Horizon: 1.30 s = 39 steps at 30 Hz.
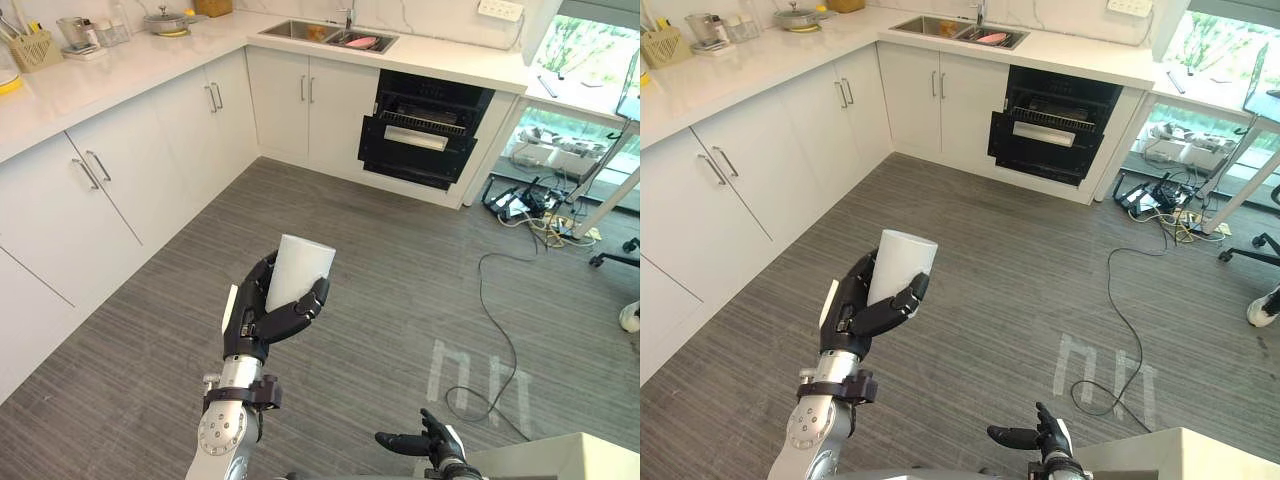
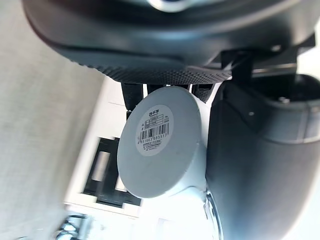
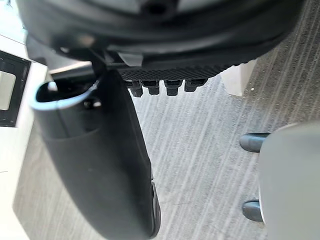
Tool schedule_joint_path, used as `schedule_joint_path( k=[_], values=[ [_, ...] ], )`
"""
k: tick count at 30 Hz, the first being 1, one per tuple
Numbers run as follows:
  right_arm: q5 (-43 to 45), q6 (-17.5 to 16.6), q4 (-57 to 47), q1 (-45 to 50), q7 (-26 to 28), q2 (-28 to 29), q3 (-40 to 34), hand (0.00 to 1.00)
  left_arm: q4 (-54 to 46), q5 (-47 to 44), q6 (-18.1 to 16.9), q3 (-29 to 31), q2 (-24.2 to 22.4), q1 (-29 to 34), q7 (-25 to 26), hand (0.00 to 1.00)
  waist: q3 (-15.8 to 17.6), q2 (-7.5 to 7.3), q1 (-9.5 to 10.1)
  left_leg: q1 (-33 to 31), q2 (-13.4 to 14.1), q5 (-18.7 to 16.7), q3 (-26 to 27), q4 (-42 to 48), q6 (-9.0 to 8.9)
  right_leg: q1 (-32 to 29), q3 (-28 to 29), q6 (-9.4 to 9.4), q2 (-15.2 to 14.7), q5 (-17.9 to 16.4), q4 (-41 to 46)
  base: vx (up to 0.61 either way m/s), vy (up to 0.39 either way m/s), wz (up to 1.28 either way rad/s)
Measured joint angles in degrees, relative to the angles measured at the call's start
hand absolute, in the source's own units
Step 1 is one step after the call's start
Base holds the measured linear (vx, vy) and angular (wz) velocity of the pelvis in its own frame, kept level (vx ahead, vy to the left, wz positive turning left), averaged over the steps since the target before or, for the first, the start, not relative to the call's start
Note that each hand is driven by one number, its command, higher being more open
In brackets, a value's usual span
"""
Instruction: Walk over to the sink, pick up the cup, carry it to the dishwasher, place the cup inside the dishwasher, then close the dishwasher door
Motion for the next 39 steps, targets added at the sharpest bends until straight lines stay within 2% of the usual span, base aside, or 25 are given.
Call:
schedule_joint_path(
  k=[3,6,9,11,12,13,14,16,18,20,21,22,23,25,27,28,29,31,33,34,35,36,37,38,39],
  values=[
    [0.0,0.7,0.1,-1.1,-1.4,0.6,-0.1,1.00,0.3,-1.8,0.8,0.5,-0.1,0.0,0.0,0.00,0.5,0.31,0.24,-0.4,0.0,-0.3,0.6,0.0,-0.30,-0.2,-0.5,0.70,-0.2,0.1,-0.9,-0.03,0.002,-0.09],
    [0.0,0.8,0.0,-2.5,-1.6,0.5,-0.1,1.00,-0.1,-2.1,0.8,1.0,-0.8,-0.4,0.1,0.00,1.5,0.25,0.27,-2.0,0.5,-2.8,1.6,2.6,0.15,-1.6,-0.2,0.08,-0.1,-0.7,-0.2,0.00,0.015,-0.20],
    [0.0,0.9,-0.8,-3.4,-2.1,-0.3,0.0,1.00,-0.3,-2.1,0.8,0.7,-1.1,-0.6,0.2,0.00,2.9,0.31,0.20,-3.0,0.3,-5.5,2.9,5.4,0.55,-5.4,0.1,1.37,-1.3,-5.1,8.1,0.07,0.064,-0.19],
    [-0.9,1.3,-2.3,-3.3,-2.9,-0.7,-0.1,1.00,-0.3,-2.0,0.8,-1.9,-1.2,-0.7,1.1,0.00,4.4,-0.19,0.07,-0.9,-1.3,-7.6,3.2,6.8,1.11,-9.3,-0.6,2.41,-4.0,-10.3,22.0,0.13,0.091,-0.05],
    [-1.6,1.5,-3.6,-2.9,-3.1,-0.7,-0.1,1.00,-0.3,-2.0,0.8,-2.5,-1.2,-0.7,1.3,0.00,4.7,-0.04,0.12,-0.3,-1.4,-8.0,3.2,7.3,1.28,-10.9,-1.3,2.32,-4.5,-10.7,26.3,0.21,0.123,-0.08],
    [-2.6,1.5,-6.7,-2.0,-3.3,-0.2,0.0,1.00,-0.8,-1.9,0.8,-3.9,-1.3,-0.7,1.6,0.00,5.4,0.08,0.12,1.4,-1.6,-8.7,2.9,7.8,2.00,-14.4,-2.1,2.79,-5.6,-10.5,36.4,0.20,0.103,0.16],
    [-2.8,1.5,-9.1,-0.8,-3.2,0.9,0.0,1.00,-1.1,0.1,0.8,-5.6,-1.0,-0.9,2.5,0.00,5.8,-0.39,-0.23,3.4,-2.0,-9.9,1.8,8.3,2.99,-17.1,-2.7,2.76,-6.1,-11.8,43.5,0.29,0.103,0.26],
    [-2.9,1.3,-11.9,1.1,-3.2,2.2,0.1,1.00,-1.1,2.6,0.7,-8.7,-0.6,-1.5,2.5,0.00,5.6,-0.24,-0.21,4.8,-2.0,-11.7,-0.4,8.8,2.93,-19.6,-3.1,2.21,-5.7,-14.7,45.3,0.29,0.043,0.48],
    [-2.9,1.3,-12.1,1.0,-3.2,2.7,0.0,1.00,-1.3,3.1,0.8,-11.1,-0.5,-2.6,2.2,0.00,5.5,-0.54,-0.26,6.2,-2.0,-12.7,-3.0,8.7,2.62,-21.8,-3.8,1.90,-4.9,-15.7,42.7,0.35,-0.013,0.75],
    [-2.8,1.4,-11.9,0.8,-3.2,2.7,0.1,1.00,-3.2,3.0,0.9,-11.9,0.0,-3.2,1.8,0.00,5.5,-0.57,-0.80,7.1,-2.1,-13.5,-5.8,8.0,1.45,-23.9,-4.4,1.82,-4.4,-15.6,37.8,0.41,-0.067,0.84],
    [-2.8,1.4,-11.8,0.7,-3.5,2.6,0.0,1.00,-5.1,2.2,0.9,-11.3,0.3,-3.9,1.5,0.00,5.3,-1.01,-1.00,7.6,-2.6,-14.3,-7.1,7.8,0.15,-24.5,-4.1,0.73,-4.0,-14.2,33.8,0.47,-0.133,0.87],
    [-2.8,1.5,-11.5,1.0,-3.8,2.1,0.1,1.00,-6.1,1.1,0.8,-10.2,0.0,-4.8,1.2,0.00,5.0,-1.17,-1.38,9.0,-2.9,-15.5,-8.3,8.0,-0.87,-23.7,-3.9,-1.16,-4.2,-9.6,32.0,0.50,-0.154,0.81],
    [-2.8,1.7,-11.0,0.8,-3.8,1.2,0.1,1.00,-6.1,0.9,0.8,-9.1,-1.1,-5.0,1.4,0.00,4.6,0.90,-1.14,9.7,-1.4,-16.4,-8.8,8.4,-1.48,-22.8,-5.7,-1.54,-3.6,-10.9,33.0,0.43,-0.141,0.50],
    [-2.8,1.8,-11.0,1.0,-3.7,0.3,0.2,1.00,-6.6,0.2,0.7,-7.2,-2.4,-5.6,1.7,0.00,3.7,3.30,-1.16,9.2,1.5,-16.2,-8.3,12.6,-2.09,-19.8,-8.1,-2.22,-1.9,-11.7,31.7,0.53,-0.169,0.37],
    [-2.8,1.8,-11.7,1.2,-3.8,0.1,0.2,1.00,-6.8,-0.2,0.7,-6.1,-3.4,-6.7,2.0,0.00,3.8,3.47,-1.38,4.8,3.6,-13.3,-6.5,27.4,-5.79,-12.7,-10.0,-2.36,-0.3,-11.8,26.7,0.61,-0.209,0.46],
    [-2.7,1.2,-13.7,2.2,-4.1,0.0,0.5,1.00,-7.7,-1.0,0.6,-5.6,-3.8,-6.5,2.0,0.00,4.0,3.16,-0.60,-1.0,6.6,-10.0,-4.0,43.4,-6.69,-6.6,-10.2,-2.43,0.8,-11.8,21.8,0.47,-0.149,0.14],
    [-2.6,0.8,-14.4,2.4,-4.3,-0.2,0.5,1.00,-8.3,-1.1,0.3,-5.5,-4.2,-6.4,2.0,0.00,4.3,2.78,0.02,-3.8,9.0,-10.4,-1.5,50.3,-6.05,-3.3,-10.0,-2.51,1.3,-11.8,19.4,0.45,-0.130,0.04],
    [-2.3,0.3,-15.2,2.1,-4.9,-0.5,0.1,1.00,-10.3,-2.1,0.1,-5.1,-4.2,-6.4,1.9,0.00,4.4,2.66,0.60,-10.1,13.1,-12.6,2.9,56.6,-4.01,1.7,-9.7,-2.52,1.5,-11.8,15.0,0.37,-0.064,-0.10],
    [-2.2,0.0,-14.5,1.0,-5.3,-0.7,-0.1,1.00,-11.6,-2.2,-0.9,-4.1,-4.3,-6.5,1.8,0.00,4.4,2.65,1.69,-15.5,14.1,-14.8,4.0,53.1,-3.71,4.5,-8.8,-2.50,0.8,-11.9,11.4,0.32,0.034,-0.25],
    [-2.2,-0.3,-12.3,-0.5,-5.3,-0.8,-0.1,1.00,-11.6,-2.2,-1.9,-3.1,-4.0,-6.6,1.8,0.00,4.6,2.02,2.09,-17.8,12.7,-14.7,3.9,44.7,-3.16,6.3,-8.2,-1.90,-0.6,-12.2,9.1,0.31,0.136,-0.28],
    [-2.2,-0.4,-10.4,-1.8,-5.2,-1.1,-0.1,1.00,-11.3,-2.1,-1.9,-2.3,-3.9,-6.7,1.8,0.00,4.8,1.72,2.28,-19.0,10.8,-12.6,3.4,33.5,-3.04,7.2,-8.0,-0.05,-2.4,-13.1,8.2,0.31,0.162,-0.20],
    [-2.2,-0.4,-9.3,-1.9,-5.2,-1.4,-0.1,1.00,-11.1,-2.1,-1.9,-2.2,-3.9,-6.8,1.8,0.00,4.7,1.92,2.19,-19.3,9.9,-9.9,3.0,27.6,-2.87,7.7,-8.0,1.01,-2.9,-13.7,8.1,0.40,0.277,-0.03],
    [-2.2,-0.3,-7.0,-1.8,-5.2,-2.0,-0.1,1.00,-10.5,-2.1,-1.9,-2.3,-4.2,-6.6,1.8,0.00,4.6,2.49,2.22,-18.7,8.8,-0.4,1.3,18.4,-3.47,9.1,-8.0,3.21,-3.4,-15.2,8.1,0.44,0.312,0.06],
    [-2.2,0.0,-4.5,-2.2,-5.1,-1.3,0.0,1.00,-9.5,-2.1,-2.0,-2.2,-3.6,-6.7,1.8,0.00,4.5,1.46,2.35,-17.7,7.2,1.7,1.8,17.9,-2.78,10.3,-7.4,3.76,-4.8,-16.0,8.0,0.45,0.328,0.18],
    [-2.2,0.4,-3.8,-2.2,-5.0,-0.6,0.0,1.00,-9.0,-2.1,-1.7,-1.7,-3.1,-7.0,2.1,0.00,4.6,0.02,1.65,-17.6,5.5,0.6,1.9,18.0,-1.74,10.2,-6.3,3.77,-6.3,-15.9,7.9,0.39,0.264,0.20]
  ],
)
